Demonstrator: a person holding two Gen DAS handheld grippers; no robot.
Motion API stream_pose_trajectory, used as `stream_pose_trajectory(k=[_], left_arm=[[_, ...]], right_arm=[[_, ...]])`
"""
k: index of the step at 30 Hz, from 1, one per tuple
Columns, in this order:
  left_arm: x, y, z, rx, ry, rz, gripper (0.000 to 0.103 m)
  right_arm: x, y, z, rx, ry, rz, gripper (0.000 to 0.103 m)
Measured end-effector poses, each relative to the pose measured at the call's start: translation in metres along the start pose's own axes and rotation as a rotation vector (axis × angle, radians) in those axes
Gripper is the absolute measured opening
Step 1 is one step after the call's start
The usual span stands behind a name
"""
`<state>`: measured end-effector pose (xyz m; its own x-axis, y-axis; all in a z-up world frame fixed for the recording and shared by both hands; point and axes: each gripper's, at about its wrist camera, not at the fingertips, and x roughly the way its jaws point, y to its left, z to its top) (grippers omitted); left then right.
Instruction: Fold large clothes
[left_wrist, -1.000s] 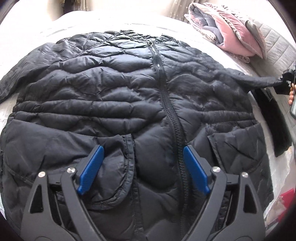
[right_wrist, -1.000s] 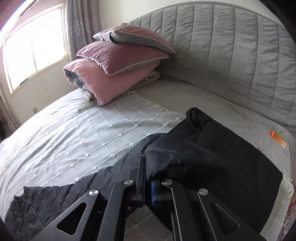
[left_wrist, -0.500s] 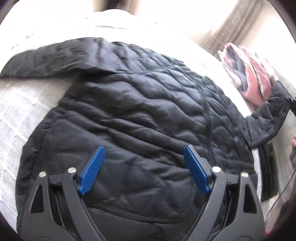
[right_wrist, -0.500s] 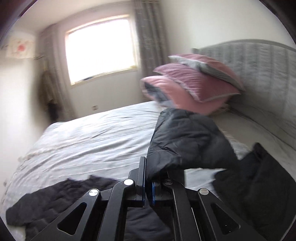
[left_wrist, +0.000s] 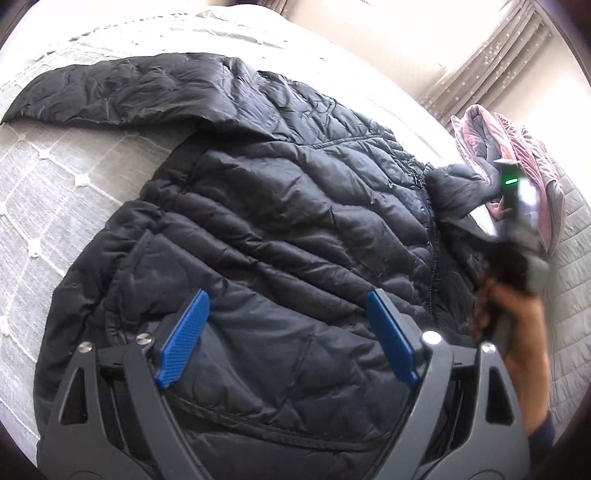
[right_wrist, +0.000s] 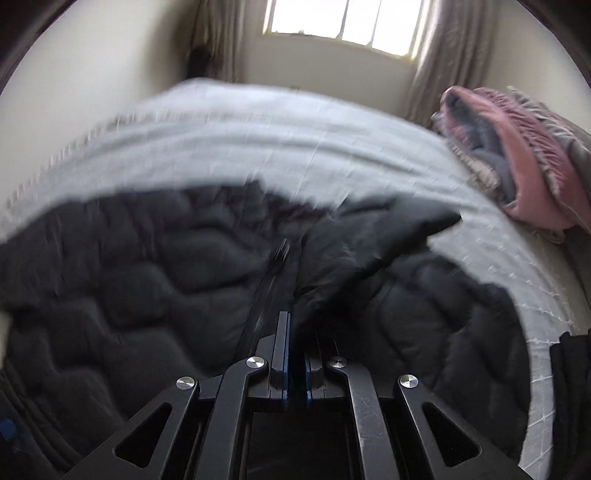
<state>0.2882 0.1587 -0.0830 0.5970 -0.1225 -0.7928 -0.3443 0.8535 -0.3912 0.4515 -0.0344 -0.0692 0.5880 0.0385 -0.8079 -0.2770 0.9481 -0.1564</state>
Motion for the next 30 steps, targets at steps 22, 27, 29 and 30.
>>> stream_pose_trajectory(k=[22, 27, 29, 30], left_arm=[[-0.005, 0.005, 0.002, -0.028, -0.003, -0.028, 0.087], [-0.014, 0.013, 0.005, -0.044, -0.035, 0.014, 0.087], [-0.018, 0.022, 0.006, -0.067, -0.045, 0.032, 0.087], [-0.02, 0.028, 0.007, -0.083, -0.051, 0.037, 0.087]], right_arm=[[-0.09, -0.083, -0.078, 0.33, 0.072, 0.393, 0.074], [-0.152, -0.12, -0.14, 0.471, 0.031, 0.399, 0.077], [-0.169, -0.129, -0.16, 0.496, 0.007, 0.37, 0.08], [-0.173, -0.132, -0.165, 0.507, 0.002, 0.366, 0.08]])
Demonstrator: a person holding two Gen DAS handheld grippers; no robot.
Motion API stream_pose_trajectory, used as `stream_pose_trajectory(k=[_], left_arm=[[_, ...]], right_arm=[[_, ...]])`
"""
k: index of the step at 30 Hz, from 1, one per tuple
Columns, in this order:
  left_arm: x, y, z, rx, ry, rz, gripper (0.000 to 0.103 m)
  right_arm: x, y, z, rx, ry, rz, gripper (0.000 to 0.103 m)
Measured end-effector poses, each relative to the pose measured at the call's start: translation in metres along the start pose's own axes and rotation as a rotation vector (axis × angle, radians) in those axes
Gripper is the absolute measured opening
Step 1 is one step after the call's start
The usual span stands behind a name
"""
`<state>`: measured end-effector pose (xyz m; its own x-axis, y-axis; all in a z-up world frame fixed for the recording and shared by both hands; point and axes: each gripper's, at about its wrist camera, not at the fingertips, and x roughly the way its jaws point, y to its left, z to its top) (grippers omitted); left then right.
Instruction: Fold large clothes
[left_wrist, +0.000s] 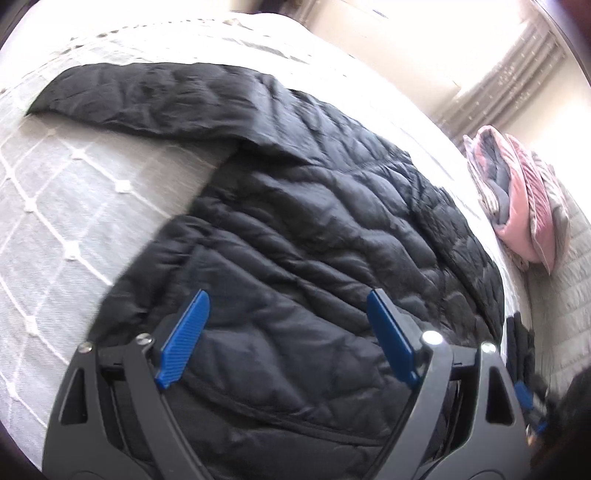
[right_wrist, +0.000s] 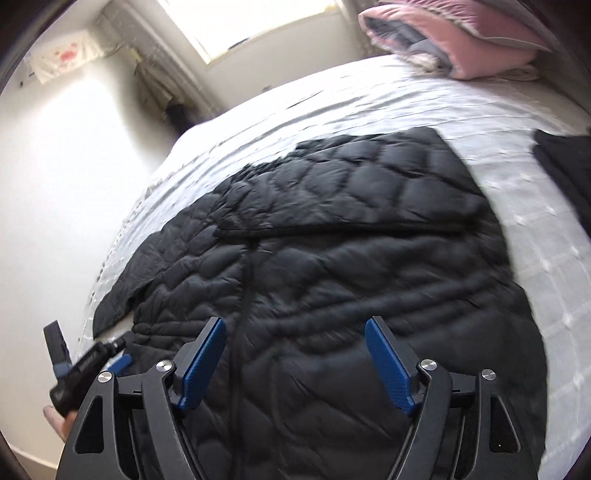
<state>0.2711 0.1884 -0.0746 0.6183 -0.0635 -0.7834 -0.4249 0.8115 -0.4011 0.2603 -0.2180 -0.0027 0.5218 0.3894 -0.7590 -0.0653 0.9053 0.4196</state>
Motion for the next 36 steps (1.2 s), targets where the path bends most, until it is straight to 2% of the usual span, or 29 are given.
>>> stream_pose_trajectory(k=[2, 4, 6, 8, 10, 12, 15, 17, 19, 23, 25, 27, 29, 32, 34, 35, 36], left_arm=[[-0.003, 0.01, 0.003, -0.014, -0.017, 0.029, 0.087], [-0.009, 0.019, 0.004, -0.004, -0.051, 0.106, 0.087], [-0.013, 0.026, 0.006, 0.011, -0.065, 0.159, 0.087], [-0.021, 0.04, 0.013, -0.014, -0.075, 0.16, 0.087], [-0.029, 0.061, 0.024, -0.073, -0.092, 0.132, 0.087], [-0.031, 0.086, 0.039, -0.14, -0.102, 0.147, 0.087], [-0.024, 0.125, 0.065, -0.236, -0.074, 0.252, 0.087], [-0.019, 0.148, 0.087, -0.258, -0.066, 0.292, 0.087], [-0.013, 0.168, 0.109, -0.272, -0.074, 0.363, 0.087], [0.007, 0.201, 0.144, -0.324, -0.065, 0.403, 0.087], [0.024, 0.212, 0.157, -0.318, -0.029, 0.42, 0.088], [0.032, 0.209, 0.168, -0.272, -0.048, 0.483, 0.089], [0.038, 0.203, 0.172, -0.257, -0.05, 0.511, 0.089], [0.045, 0.195, 0.175, -0.246, -0.062, 0.572, 0.088], [0.049, 0.189, 0.18, -0.231, -0.069, 0.586, 0.075], [0.05, 0.186, 0.182, -0.224, -0.069, 0.591, 0.06], [0.051, 0.182, 0.184, -0.215, -0.068, 0.584, 0.038]], right_arm=[[-0.003, -0.006, -0.01, 0.016, 0.001, 0.024, 0.081], [0.005, -0.008, -0.018, -0.005, 0.03, 0.058, 0.081], [0.011, -0.009, -0.022, -0.037, 0.038, 0.019, 0.081], [0.016, -0.011, -0.024, -0.042, 0.047, -0.005, 0.081], [0.016, -0.021, -0.022, 0.001, 0.046, 0.039, 0.081], [0.014, -0.031, -0.021, 0.053, 0.038, 0.052, 0.081], [0.01, -0.035, -0.022, 0.064, 0.021, 0.048, 0.081], [0.011, -0.033, -0.022, 0.053, 0.024, 0.051, 0.081], [0.012, -0.025, -0.024, 0.027, 0.024, 0.035, 0.081], [0.006, -0.007, -0.027, -0.038, 0.023, 0.115, 0.081], [0.005, -0.001, -0.028, -0.054, 0.025, 0.142, 0.081], [0.007, 0.002, -0.03, -0.068, 0.024, 0.117, 0.081], [0.01, 0.001, -0.03, -0.069, 0.028, 0.078, 0.081], [0.011, -0.005, -0.029, -0.045, 0.028, 0.078, 0.081], [0.012, -0.007, -0.028, -0.041, 0.026, 0.071, 0.081], [0.012, -0.007, -0.028, -0.043, 0.027, 0.065, 0.081], [0.013, -0.009, -0.028, -0.041, 0.028, 0.062, 0.081]])
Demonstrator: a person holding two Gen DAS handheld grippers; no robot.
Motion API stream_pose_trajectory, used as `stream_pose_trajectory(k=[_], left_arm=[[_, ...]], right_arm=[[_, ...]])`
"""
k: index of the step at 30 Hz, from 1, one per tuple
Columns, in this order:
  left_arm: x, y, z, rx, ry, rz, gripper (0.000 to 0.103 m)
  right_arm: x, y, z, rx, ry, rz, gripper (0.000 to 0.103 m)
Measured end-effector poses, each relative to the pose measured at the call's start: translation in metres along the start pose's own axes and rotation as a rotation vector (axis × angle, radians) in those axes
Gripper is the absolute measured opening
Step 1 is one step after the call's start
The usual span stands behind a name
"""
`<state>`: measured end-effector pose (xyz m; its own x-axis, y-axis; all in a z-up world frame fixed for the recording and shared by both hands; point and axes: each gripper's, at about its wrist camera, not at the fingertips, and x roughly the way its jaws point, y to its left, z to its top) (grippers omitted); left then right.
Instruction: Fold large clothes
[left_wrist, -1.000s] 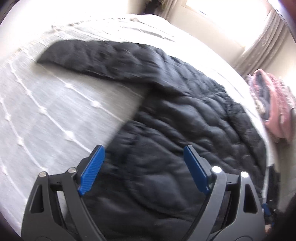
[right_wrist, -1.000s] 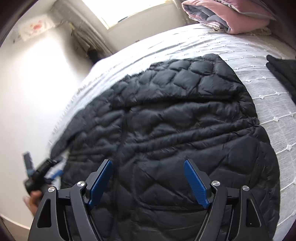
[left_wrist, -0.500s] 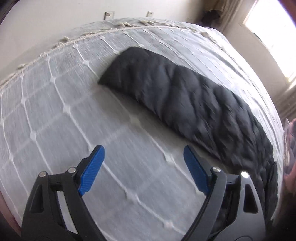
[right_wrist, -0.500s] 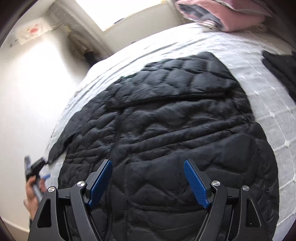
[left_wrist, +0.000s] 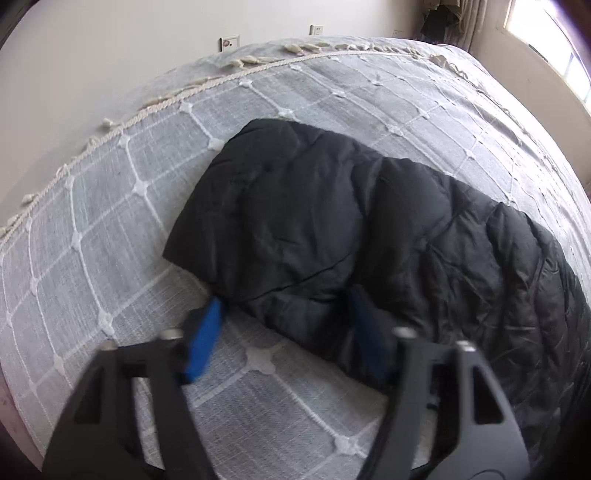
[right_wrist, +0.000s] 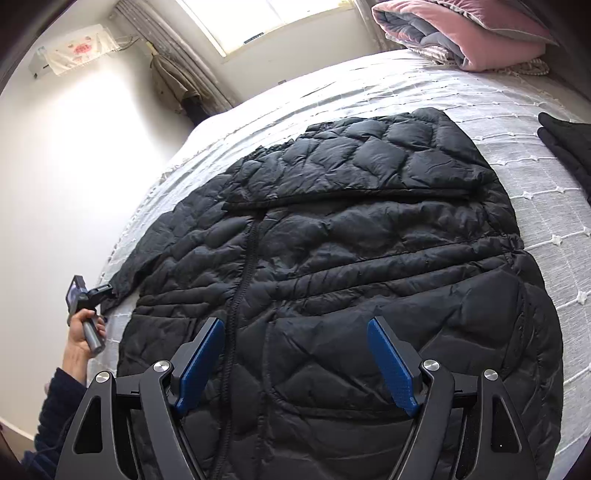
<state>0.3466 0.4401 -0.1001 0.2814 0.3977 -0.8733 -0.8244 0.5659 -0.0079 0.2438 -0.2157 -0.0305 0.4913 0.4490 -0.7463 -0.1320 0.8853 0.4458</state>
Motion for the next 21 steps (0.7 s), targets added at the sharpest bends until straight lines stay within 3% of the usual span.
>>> stream_pose_trajectory(k=[2, 3, 6, 12, 21], left_arm=[[-0.002, -0.007, 0.003, 0.014, 0.008, -0.001, 0.01], [-0.004, -0.01, 0.002, 0.035, 0.013, 0.008, 0.008], [-0.011, -0.015, 0.004, 0.053, 0.0, 0.031, 0.005], [-0.051, -0.014, 0.003, 0.012, -0.091, -0.019, 0.004], [-0.16, -0.073, -0.024, 0.159, -0.268, -0.157, 0.004]], right_arm=[[0.002, -0.003, 0.0, 0.012, 0.005, 0.003, 0.081], [0.002, -0.003, 0.0, 0.016, 0.006, 0.006, 0.081], [0.0, -0.005, 0.001, 0.02, 0.001, 0.01, 0.081], [-0.005, -0.013, 0.005, 0.036, -0.012, 0.002, 0.081], [-0.02, -0.031, 0.011, 0.093, -0.043, 0.015, 0.081]])
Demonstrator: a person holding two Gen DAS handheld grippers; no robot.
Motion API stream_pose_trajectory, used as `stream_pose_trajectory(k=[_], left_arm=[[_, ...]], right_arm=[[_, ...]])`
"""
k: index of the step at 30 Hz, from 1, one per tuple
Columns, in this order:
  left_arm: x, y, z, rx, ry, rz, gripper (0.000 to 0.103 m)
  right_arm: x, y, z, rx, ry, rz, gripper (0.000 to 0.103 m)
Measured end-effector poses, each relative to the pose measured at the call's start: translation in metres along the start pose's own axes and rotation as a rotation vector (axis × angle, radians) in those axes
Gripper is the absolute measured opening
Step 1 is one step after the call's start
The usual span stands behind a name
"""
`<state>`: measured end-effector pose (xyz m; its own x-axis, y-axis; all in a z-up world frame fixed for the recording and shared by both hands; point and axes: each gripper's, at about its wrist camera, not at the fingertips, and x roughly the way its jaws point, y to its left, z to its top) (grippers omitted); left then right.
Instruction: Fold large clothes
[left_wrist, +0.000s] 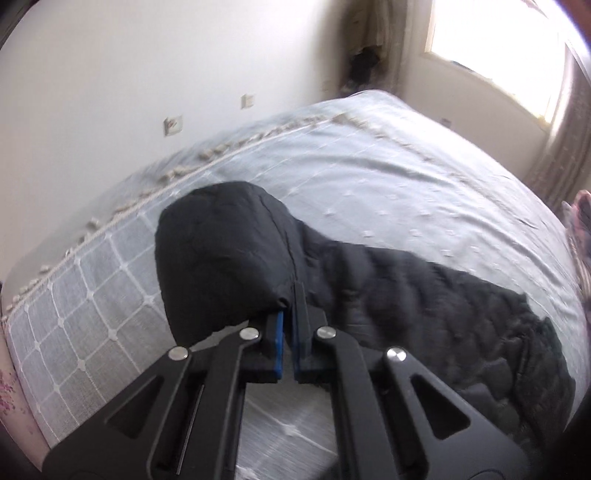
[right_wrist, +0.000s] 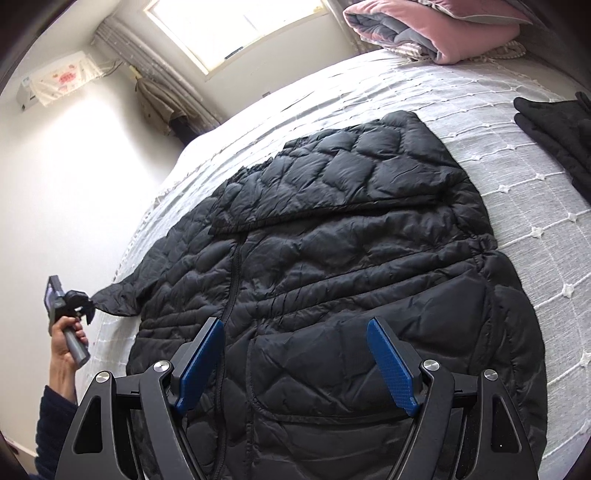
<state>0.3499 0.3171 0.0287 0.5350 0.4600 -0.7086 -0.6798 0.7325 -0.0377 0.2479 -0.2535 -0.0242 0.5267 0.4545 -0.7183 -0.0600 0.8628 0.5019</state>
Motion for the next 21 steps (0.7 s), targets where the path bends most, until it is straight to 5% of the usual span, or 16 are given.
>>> stream_pose_trajectory(k=[10, 15, 21], left_arm=[[-0.102, -0.149, -0.044, 0.305, -0.151, -0.254, 0.004], [-0.097, -0.217, -0.092, 0.499, -0.054, -0.41, 0.005], [-0.07, -0.265, -0.146, 0.625, 0.077, -0.498, 0.006]], right_arm=[[-0.006, -0.017, 0.004, 0.039, -0.003, -0.001, 0.081], [-0.013, -0.034, 0.008, 0.088, -0.013, 0.005, 0.081], [-0.016, -0.054, 0.011, 0.169, -0.004, 0.025, 0.081]])
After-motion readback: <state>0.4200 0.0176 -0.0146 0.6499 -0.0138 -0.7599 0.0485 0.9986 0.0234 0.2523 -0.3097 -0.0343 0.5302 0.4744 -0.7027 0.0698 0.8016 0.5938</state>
